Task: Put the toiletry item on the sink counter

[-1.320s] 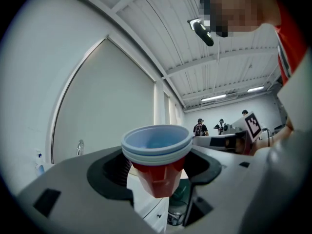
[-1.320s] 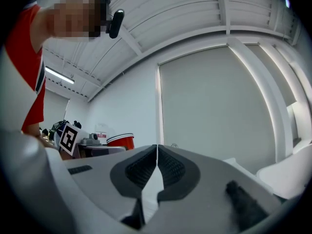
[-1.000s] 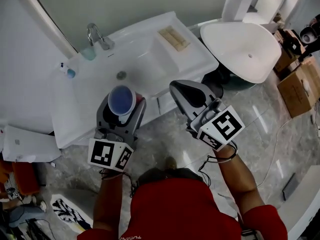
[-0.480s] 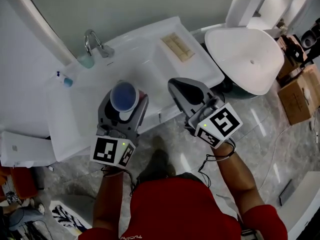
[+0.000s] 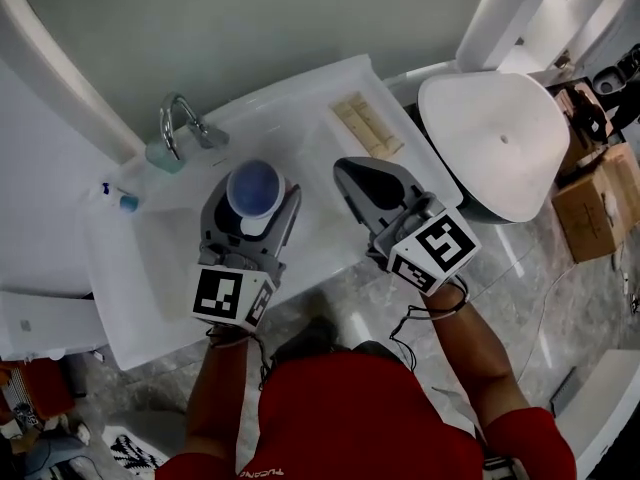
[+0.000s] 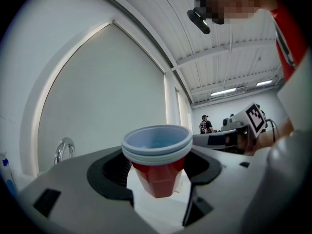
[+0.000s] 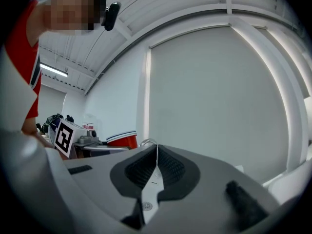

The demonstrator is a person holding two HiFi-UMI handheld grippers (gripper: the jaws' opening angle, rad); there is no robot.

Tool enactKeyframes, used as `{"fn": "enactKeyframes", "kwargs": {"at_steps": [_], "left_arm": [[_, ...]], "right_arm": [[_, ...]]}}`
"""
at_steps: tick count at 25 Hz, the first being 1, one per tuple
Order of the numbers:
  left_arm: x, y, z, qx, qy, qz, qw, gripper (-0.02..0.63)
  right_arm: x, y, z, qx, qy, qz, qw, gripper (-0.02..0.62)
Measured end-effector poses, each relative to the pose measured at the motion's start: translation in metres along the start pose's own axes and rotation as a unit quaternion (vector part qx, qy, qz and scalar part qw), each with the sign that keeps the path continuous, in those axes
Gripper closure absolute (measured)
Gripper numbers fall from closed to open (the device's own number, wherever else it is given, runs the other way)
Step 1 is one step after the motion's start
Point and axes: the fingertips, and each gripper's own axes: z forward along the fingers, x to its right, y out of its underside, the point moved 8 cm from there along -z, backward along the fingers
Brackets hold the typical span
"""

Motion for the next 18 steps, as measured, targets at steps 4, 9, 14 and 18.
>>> {"fn": "enactKeyframes", "kwargs": {"at_steps": [4, 9, 14, 18], "left_arm": [[-0.02, 0.003, 0.026, -0.003, -0.001, 0.0, 1.0, 0.282], [-0.039, 0.016, 0.052, -0.015, -0.011, -0.003, 0.9998, 0.282], [-0.054, 0.027, 0.074, -0.027, -0.03, -0.002, 0.9992, 0.282], [-0.062, 0.037, 0.09, -0.038, -0.046, -0.003, 0.9982, 0.282]], "right_arm": [[0.02, -0.002, 0.022, -0.002, 0.005, -0.006, 1.0, 0.565], [0.04, 0.005, 0.05, -0.01, 0.011, -0.012, 1.0, 0.565], [0.058, 0.016, 0.072, -0.024, 0.012, -0.012, 1.0, 0.565], [0.073, 0.025, 0.088, -0.034, 0.008, -0.011, 0.999, 0.565]]}}
